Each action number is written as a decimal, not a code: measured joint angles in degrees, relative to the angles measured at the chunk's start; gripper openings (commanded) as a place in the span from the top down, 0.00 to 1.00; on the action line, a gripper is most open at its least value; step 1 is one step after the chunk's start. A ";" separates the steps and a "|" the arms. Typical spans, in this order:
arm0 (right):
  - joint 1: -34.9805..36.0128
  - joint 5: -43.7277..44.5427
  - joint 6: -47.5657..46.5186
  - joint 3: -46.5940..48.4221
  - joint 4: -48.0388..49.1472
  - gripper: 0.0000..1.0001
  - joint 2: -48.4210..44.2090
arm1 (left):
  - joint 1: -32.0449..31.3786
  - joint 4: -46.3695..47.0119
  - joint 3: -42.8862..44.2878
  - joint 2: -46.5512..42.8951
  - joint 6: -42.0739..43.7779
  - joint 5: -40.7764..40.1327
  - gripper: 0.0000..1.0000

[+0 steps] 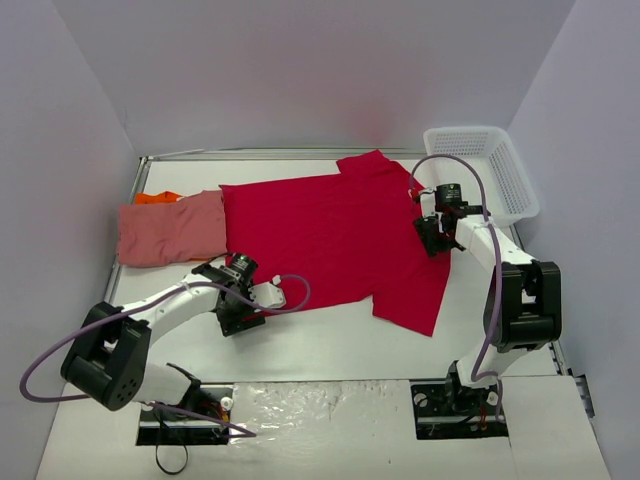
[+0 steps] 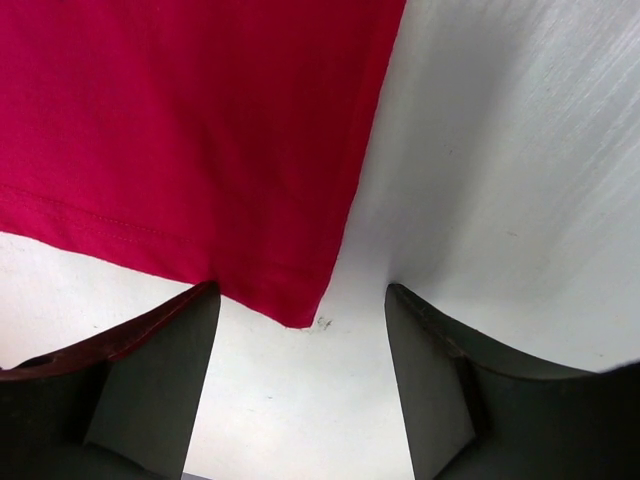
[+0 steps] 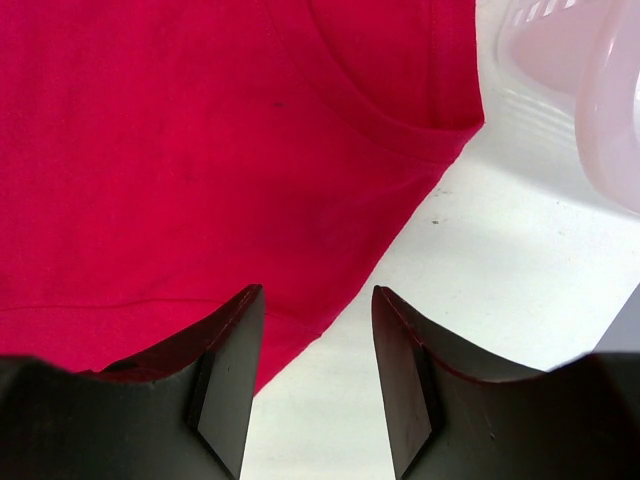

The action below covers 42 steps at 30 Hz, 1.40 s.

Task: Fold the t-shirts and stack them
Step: Grap the side of the flattened tshirt closest away from the robot with both arms

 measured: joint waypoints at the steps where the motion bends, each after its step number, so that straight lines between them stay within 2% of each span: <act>1: 0.00 0.00 0.04 0.00 0.00 0.57 0.00 | 0.00 0.00 0.02 0.07 0.00 -0.02 0.36; 4: -0.02 0.00 0.15 0.00 0.00 0.57 0.00 | -0.04 0.09 0.26 0.61 0.22 -0.59 0.46; 8: -0.04 0.00 0.15 0.00 0.00 0.57 0.00 | -0.04 0.13 1.03 1.84 0.52 -1.66 0.48; 17: -0.04 0.02 0.17 -0.24 0.02 0.57 0.00 | -0.04 0.11 3.21 4.92 0.70 -3.17 0.66; 21: -0.04 0.00 0.15 -0.63 0.00 0.57 0.00 | -0.04 0.26 3.58 5.57 0.83 -3.76 0.69; 27: -0.11 0.02 0.15 -0.81 0.02 0.57 0.00 | -0.04 0.70 3.80 5.97 0.94 -4.09 0.86; 30: -0.31 0.02 0.11 -0.87 0.00 0.55 0.00 | -0.04 0.87 4.04 6.08 0.85 -3.89 0.88; 37: -0.31 -1.01 -4.24 -1.29 -4.98 0.43 -1.75 | -0.04 0.48 7.10 6.16 0.22 -3.72 0.92; 42: -0.31 -2.75 -9.81 -2.08 -12.28 0.43 -7.50 | -0.04 0.42 8.63 6.19 -1.14 -3.74 0.97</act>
